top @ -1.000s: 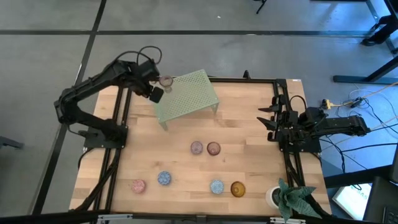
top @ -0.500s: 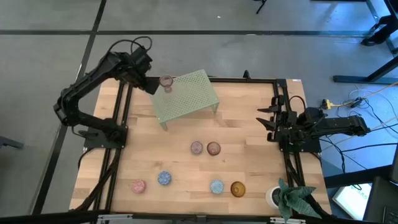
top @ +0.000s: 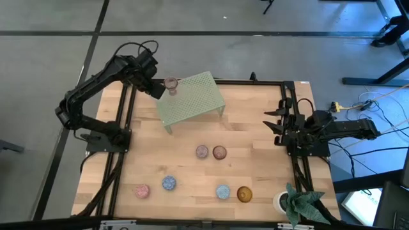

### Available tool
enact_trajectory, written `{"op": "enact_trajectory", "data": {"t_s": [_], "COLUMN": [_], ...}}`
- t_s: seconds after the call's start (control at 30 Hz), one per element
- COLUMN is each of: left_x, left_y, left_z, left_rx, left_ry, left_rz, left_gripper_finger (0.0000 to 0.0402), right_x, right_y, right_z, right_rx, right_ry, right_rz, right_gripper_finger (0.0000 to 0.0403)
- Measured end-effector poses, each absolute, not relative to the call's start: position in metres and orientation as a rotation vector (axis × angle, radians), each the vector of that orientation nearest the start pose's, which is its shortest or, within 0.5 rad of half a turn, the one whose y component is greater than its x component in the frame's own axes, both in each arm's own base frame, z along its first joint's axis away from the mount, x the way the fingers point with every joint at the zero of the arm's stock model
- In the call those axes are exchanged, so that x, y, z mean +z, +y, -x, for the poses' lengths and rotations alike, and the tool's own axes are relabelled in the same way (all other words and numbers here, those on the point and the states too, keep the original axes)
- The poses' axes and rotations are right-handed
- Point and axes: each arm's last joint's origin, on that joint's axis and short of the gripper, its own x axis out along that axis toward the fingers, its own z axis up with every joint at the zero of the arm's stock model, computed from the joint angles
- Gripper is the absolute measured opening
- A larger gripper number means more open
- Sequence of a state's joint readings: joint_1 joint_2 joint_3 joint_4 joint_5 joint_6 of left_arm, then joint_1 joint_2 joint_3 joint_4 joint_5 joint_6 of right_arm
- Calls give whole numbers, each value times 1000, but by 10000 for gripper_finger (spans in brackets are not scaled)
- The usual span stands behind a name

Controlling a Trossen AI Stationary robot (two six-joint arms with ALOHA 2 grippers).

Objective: Pick & Place candle stick holders
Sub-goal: Put the transparent glass candle holder on the shelf aligned with the other glass candle holder

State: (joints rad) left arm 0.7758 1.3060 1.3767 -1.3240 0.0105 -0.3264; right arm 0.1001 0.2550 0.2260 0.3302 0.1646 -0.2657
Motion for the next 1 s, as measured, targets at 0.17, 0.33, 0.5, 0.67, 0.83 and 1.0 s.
{"op": "enact_trajectory", "data": {"t_s": [0.17, 0.33, 0.5, 0.67, 0.83, 1.0], "left_x": [344, 344, 344, 344, 344, 344], "left_y": [159, 165, 168, 168, 168, 167], "left_z": [-156, -150, -146, -147, -147, -147], "left_rx": [860, 890, 901, 867, 865, 863], "left_ry": [1045, 1038, 1027, 1023, 1023, 1023], "left_rz": [783, 806, 828, 841, 842, 843], "left_gripper_finger": [18, 18, 18, 18, 21, 21], "right_x": [252, 252, 252, 252, 252, 252], "right_y": [6, 6, 6, 6, 6, 6], "right_z": [-103, -103, -103, -103, -103, -103], "right_rx": [-103, -103, -103, -103, -103, -103], "right_ry": [-288, -289, -289, -289, -289, -289], "right_rz": [224, 224, 224, 224, 224, 224], "right_gripper_finger": [165, 165, 165, 165, 165, 165]}}
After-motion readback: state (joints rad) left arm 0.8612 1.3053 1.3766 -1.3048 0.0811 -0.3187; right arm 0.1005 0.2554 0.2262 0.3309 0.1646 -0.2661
